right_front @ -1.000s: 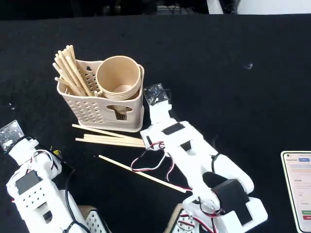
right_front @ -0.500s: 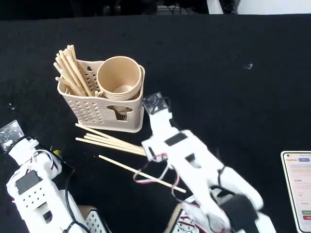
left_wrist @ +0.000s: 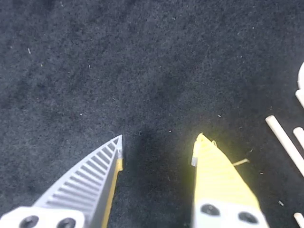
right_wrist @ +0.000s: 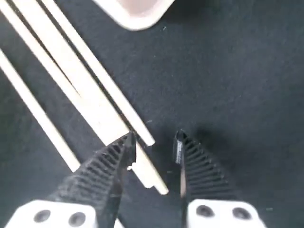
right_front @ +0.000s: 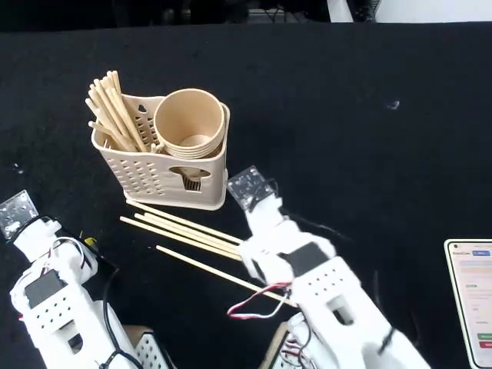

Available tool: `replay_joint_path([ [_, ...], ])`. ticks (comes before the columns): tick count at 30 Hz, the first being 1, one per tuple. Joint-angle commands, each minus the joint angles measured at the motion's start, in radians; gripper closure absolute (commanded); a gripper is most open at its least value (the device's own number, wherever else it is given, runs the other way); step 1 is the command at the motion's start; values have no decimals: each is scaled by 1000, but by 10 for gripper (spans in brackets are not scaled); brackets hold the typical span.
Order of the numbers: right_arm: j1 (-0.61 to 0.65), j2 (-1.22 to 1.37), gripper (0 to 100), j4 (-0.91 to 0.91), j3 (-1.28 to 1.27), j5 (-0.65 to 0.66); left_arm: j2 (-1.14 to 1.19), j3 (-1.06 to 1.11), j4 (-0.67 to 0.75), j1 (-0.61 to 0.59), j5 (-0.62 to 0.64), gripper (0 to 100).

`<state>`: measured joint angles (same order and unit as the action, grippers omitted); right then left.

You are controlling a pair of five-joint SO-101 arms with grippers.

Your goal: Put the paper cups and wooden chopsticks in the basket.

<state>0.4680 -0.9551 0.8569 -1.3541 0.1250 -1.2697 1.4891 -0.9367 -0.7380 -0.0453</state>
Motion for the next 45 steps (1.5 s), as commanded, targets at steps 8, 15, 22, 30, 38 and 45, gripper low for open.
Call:
replay_joint_path([
  [8, 143, -142, 824, 230, 81, 255, -15, -12, 18, 8, 0, 758],
  [15, 336, -71, 799, 222, 79, 262, -15, -12, 18, 5, 0, 758],
  [22, 252, 122, 800, 18, 30, 308, -15, -12, 18, 7, 0, 758],
  [30, 192, 209, 955, 0, 47, 311, -15, -12, 18, 7, 0, 758],
  [38, 189, 209, 988, 101, 94, 367, -15, -12, 18, 4, 0, 758],
  [45, 196, 209, 985, 180, 147, 365, -15, -12, 18, 4, 0, 758],
])
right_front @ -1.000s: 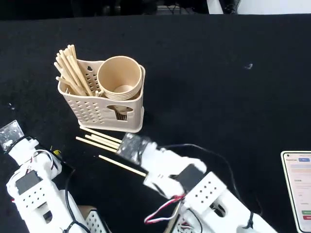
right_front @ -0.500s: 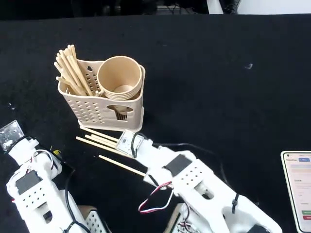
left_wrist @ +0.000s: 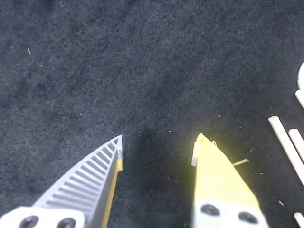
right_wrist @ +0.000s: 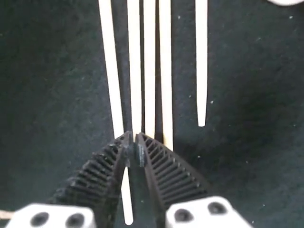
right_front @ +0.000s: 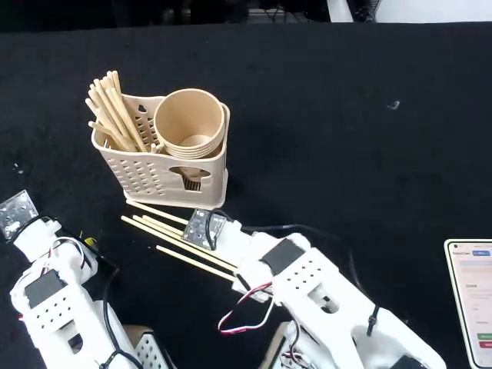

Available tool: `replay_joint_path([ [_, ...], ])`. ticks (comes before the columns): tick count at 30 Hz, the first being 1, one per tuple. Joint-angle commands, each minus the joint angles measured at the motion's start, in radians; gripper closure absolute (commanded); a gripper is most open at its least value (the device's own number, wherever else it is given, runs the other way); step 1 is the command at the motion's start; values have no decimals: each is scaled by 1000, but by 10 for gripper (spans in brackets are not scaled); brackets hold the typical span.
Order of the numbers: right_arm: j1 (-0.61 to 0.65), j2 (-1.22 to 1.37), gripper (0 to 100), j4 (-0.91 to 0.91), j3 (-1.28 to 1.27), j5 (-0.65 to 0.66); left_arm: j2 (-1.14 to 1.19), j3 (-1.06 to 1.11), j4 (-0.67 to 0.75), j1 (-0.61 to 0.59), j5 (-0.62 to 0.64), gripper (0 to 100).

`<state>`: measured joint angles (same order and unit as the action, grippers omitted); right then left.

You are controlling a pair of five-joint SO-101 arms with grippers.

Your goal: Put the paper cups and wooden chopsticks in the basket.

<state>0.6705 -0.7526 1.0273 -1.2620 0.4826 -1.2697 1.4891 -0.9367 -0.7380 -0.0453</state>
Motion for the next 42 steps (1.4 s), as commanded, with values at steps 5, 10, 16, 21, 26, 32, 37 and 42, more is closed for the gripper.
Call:
replay_joint_path([
  [5, 77, 7, 848, -6, 53, -58, -15, -12, 18, 7, 0, 758],
  [10, 201, 16, 798, -92, -15, -69, -15, -12, 18, 5, 0, 758],
  [16, 198, 18, 801, -204, -94, -69, -15, -12, 18, 7, 0, 758],
  [21, 199, 16, 948, -206, -94, -69, -15, -12, 18, 7, 0, 758],
  [26, 152, 8, 987, -203, -87, -69, -15, -12, 18, 7, 0, 758],
  [32, 38, 7, 987, -3, 79, -17, -15, -10, 18, 7, 0, 758],
  [37, -104, -61, 987, 195, 168, 86, -15, -10, 18, 7, 0, 758],
  [42, -342, -162, 987, 209, 62, 301, -15, -10, 18, 7, 0, 758],
])
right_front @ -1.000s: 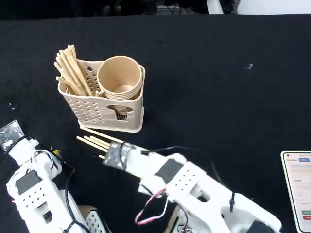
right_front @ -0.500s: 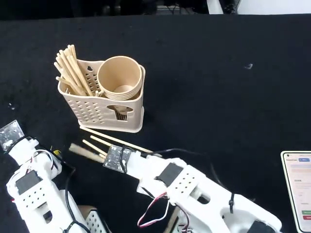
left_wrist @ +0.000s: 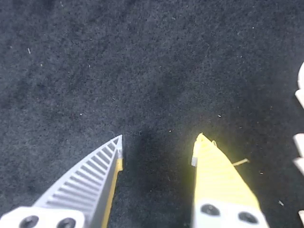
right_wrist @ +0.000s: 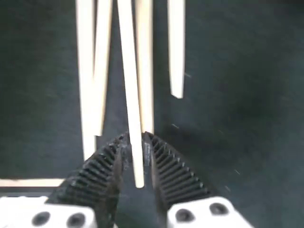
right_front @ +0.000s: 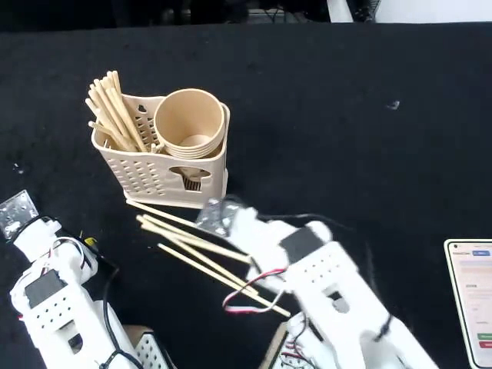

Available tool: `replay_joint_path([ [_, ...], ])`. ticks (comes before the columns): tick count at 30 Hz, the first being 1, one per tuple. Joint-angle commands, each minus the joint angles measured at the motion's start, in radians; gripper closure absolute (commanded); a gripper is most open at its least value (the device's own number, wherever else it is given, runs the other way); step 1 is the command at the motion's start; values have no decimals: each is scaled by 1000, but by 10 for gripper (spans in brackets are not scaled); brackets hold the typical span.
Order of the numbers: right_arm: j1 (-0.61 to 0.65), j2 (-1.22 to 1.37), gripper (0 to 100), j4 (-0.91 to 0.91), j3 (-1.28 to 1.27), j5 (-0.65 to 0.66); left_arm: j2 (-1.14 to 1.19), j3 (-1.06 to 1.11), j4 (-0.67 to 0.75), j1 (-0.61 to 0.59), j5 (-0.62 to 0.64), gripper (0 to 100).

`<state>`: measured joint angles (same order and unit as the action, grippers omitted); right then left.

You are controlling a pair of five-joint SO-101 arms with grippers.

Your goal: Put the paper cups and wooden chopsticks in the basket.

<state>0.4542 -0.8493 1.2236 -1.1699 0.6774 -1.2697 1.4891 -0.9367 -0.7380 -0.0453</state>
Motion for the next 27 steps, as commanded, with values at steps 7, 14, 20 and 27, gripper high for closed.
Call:
replay_joint_path([
  [7, -313, -166, 965, 8, -165, 285, -15, -12, 18, 8, 0, 758],
  [14, -216, -189, 747, 0, -130, 163, -15, -12, 18, 8, 0, 758],
  [20, 130, -183, 802, -181, -174, -120, -15, -12, 18, 8, 0, 758],
  [27, 189, -10, 770, -278, -119, -158, -15, -13, 18, 8, 0, 758],
])
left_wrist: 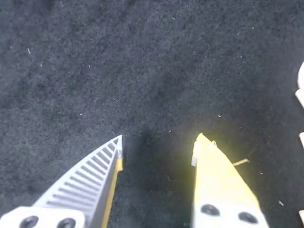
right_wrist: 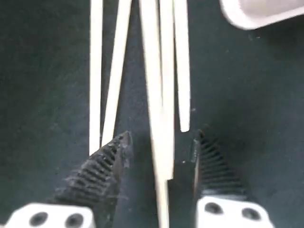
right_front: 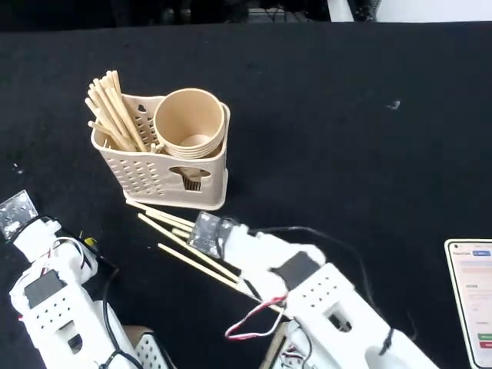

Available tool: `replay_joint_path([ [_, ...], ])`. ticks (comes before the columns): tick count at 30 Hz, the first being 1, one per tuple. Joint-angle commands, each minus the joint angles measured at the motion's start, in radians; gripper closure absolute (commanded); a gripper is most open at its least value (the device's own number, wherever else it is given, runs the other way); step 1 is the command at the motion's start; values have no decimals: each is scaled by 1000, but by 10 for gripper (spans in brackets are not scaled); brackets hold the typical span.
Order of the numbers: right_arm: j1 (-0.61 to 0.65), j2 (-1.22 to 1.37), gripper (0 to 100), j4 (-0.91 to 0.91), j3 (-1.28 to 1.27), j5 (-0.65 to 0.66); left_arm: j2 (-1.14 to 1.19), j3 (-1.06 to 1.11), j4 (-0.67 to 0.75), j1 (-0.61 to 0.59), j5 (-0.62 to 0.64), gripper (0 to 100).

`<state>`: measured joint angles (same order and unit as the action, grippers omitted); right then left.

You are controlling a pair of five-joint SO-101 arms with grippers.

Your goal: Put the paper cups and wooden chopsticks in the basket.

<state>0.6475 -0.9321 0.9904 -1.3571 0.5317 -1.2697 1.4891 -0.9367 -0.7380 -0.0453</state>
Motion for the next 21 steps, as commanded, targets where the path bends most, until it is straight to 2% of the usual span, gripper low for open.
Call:
replay_joint_path([
  [1, -17, 108, 761, -60, 101, -14, -15, -13, 18, 8, 0, 758],
  [6, -38, 294, 766, -100, 243, -17, -15, -12, 18, 8, 0, 758],
  [12, -41, 507, 787, -282, 263, -57, -15, -12, 18, 8, 0, 758],
  [21, -37, 610, 792, -288, 283, -51, -15, -12, 18, 8, 0, 758],
])
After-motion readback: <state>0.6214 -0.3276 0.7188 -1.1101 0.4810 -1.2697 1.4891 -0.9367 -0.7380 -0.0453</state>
